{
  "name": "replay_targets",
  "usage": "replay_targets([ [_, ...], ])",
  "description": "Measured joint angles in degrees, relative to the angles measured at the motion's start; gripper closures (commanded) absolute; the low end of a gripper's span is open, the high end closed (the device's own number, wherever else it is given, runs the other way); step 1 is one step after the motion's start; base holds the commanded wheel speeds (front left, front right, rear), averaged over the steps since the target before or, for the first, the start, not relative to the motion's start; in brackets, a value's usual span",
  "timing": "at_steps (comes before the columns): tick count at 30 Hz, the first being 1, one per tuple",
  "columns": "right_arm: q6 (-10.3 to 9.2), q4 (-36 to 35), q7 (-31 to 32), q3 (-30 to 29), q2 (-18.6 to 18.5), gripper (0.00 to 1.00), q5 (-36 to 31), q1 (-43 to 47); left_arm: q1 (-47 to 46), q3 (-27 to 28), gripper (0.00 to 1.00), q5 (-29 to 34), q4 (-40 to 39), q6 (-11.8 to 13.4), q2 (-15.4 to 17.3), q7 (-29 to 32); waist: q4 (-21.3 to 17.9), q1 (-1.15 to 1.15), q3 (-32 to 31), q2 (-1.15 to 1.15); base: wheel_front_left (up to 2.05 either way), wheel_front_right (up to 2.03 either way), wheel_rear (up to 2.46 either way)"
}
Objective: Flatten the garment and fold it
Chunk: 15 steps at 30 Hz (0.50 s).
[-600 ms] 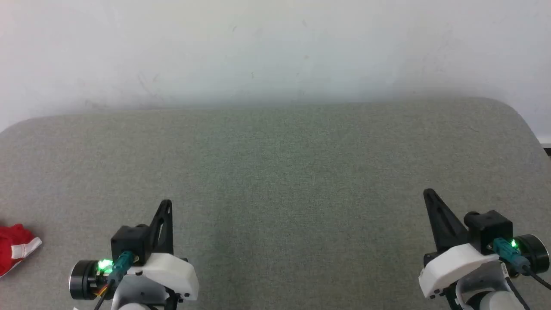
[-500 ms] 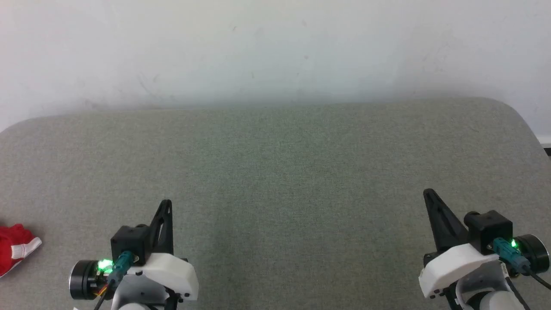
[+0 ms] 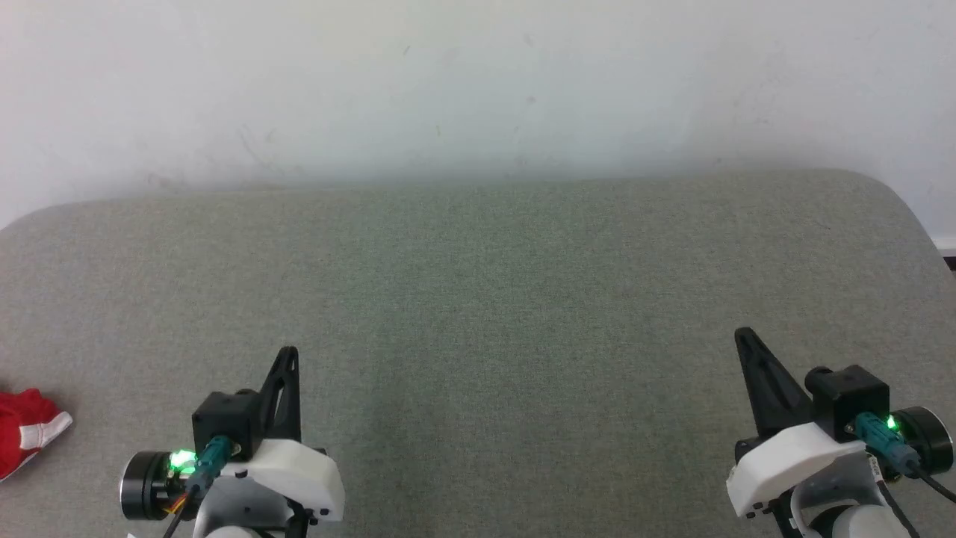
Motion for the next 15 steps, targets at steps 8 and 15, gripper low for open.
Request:
replay_targets([
  [8, 0.0, 0.0, -0.01, 0.02, -0.02, 0.0, 0.03, 0.06, 0.02, -0.04, 0.0, -0.01, 0.04, 0.02, 0.01, 0.0, 0.0, 0.0, 0.0, 0.0, 0.0, 0.0, 0.0],
  [15, 0.0, 0.21, -0.23, -0.19, -0.03, 0.0, 0.2, 0.09, 0.02, -0.46, 0.0, -0.11, 0.53, 0.02, 0.01, -0.52, -0.02, 0.0, 0.03, 0.0, 0.0, 0.0, 0.0],
])
